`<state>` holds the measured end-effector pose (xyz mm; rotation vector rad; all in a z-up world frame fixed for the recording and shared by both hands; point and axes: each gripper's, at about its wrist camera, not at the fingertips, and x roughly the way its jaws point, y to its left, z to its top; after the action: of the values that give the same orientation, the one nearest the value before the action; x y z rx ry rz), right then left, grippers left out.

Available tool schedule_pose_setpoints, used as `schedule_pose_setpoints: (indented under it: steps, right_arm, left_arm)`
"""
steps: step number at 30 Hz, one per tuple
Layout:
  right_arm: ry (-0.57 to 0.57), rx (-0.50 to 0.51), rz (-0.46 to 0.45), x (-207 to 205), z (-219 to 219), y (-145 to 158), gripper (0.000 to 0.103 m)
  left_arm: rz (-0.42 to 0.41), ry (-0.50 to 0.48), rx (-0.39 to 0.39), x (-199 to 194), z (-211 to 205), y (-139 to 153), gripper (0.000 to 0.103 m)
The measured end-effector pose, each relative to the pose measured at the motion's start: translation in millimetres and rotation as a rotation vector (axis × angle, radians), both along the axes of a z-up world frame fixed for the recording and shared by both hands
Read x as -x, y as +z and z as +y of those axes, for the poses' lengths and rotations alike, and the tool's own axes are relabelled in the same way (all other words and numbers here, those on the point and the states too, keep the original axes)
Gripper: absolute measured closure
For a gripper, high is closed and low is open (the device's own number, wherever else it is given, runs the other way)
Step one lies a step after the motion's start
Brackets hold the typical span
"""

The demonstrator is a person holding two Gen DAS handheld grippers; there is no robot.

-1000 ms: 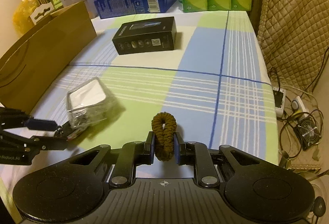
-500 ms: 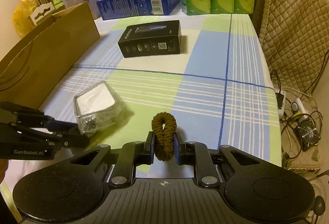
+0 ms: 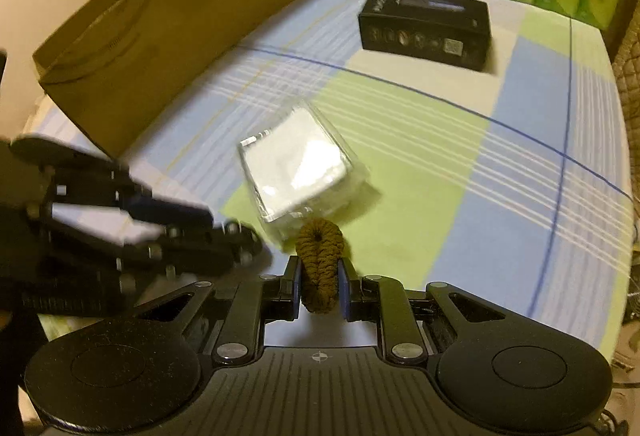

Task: Organize objects
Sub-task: 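Carry the toy car and fabric ring over the cardboard box with both tools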

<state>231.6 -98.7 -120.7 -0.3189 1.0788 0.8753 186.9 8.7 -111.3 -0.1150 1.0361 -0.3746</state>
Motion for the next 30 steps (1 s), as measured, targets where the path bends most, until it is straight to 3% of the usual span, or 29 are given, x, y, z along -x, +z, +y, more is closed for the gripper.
schedule_pose_setpoints:
  steps: [6, 20, 30]
  right_arm:
    - [-0.041, -0.033, -0.021, -2, 1, 9, 0.088]
    - [-0.144, -0.042, -0.045, 2, -17, 20, 0.088]
    - [-0.219, -0.094, -0.092, 11, -28, 58, 0.088]
  left_arm:
    - [-0.023, -0.023, -0.065, 14, 2, -6, 0.076]
    - [-0.031, -0.012, -0.105, 14, 0, -13, 0.078]
    - [-0.055, 0.068, -0.079, 19, 18, 16, 0.078]
